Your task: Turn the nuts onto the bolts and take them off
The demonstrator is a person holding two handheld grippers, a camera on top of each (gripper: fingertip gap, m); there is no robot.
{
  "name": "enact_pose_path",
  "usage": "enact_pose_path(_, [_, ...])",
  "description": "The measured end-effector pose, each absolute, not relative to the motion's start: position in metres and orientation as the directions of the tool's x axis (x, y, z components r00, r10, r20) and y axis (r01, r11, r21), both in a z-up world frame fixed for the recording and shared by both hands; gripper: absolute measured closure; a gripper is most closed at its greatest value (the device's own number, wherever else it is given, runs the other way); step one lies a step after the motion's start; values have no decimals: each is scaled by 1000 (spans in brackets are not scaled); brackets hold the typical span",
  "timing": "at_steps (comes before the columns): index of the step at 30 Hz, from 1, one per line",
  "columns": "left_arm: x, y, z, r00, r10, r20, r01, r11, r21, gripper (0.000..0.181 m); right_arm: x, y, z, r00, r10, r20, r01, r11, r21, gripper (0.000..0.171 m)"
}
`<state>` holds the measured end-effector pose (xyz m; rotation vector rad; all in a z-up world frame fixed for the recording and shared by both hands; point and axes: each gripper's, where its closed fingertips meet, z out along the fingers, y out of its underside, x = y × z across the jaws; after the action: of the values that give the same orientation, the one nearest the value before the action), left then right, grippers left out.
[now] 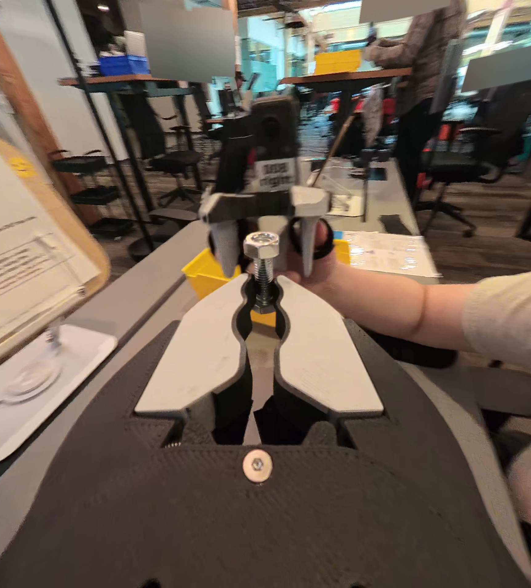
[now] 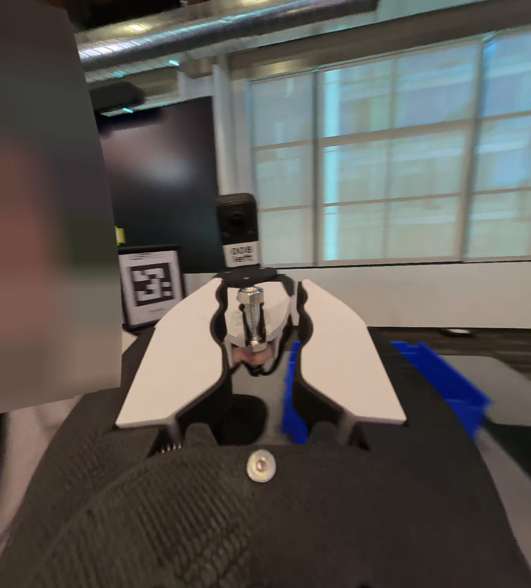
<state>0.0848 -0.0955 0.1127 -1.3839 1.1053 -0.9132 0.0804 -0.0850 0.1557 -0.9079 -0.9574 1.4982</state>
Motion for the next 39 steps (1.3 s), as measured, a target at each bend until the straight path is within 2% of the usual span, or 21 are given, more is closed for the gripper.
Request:
enact_pose_path(1, [81, -84, 110, 342, -936, -88, -144, 40, -989, 172, 81, -78, 155, -55, 998, -34, -376, -52, -925, 128])
enact_pose_path(5, [62, -42, 98, 555, -811, -186, -217, 74, -973, 172, 82, -67, 155, 60, 998, -30, -371, -5, -928, 128])
enact_pose_path(14, [21, 10, 81, 736, -660, -150, -205, -6, -979, 172, 69, -51, 134, 75, 990, -118, -328, -87, -941, 129])
enact_pose_path(23, [3, 29, 75, 777, -618, -119, -177, -32, -984, 172, 52, -50, 114, 56, 987, -153, -266, -133, -955, 129])
enact_pose_path(35, [8, 24, 76, 759, -637, -135, -192, -21, -981, 172, 51, -53, 115, 52, 988, -148, -258, -130, -957, 129])
enact_pose_path(39, [12, 22, 76, 745, -654, -133, -191, -18, -981, 172, 56, -42, 116, 160, 979, -128, -243, -87, -966, 129])
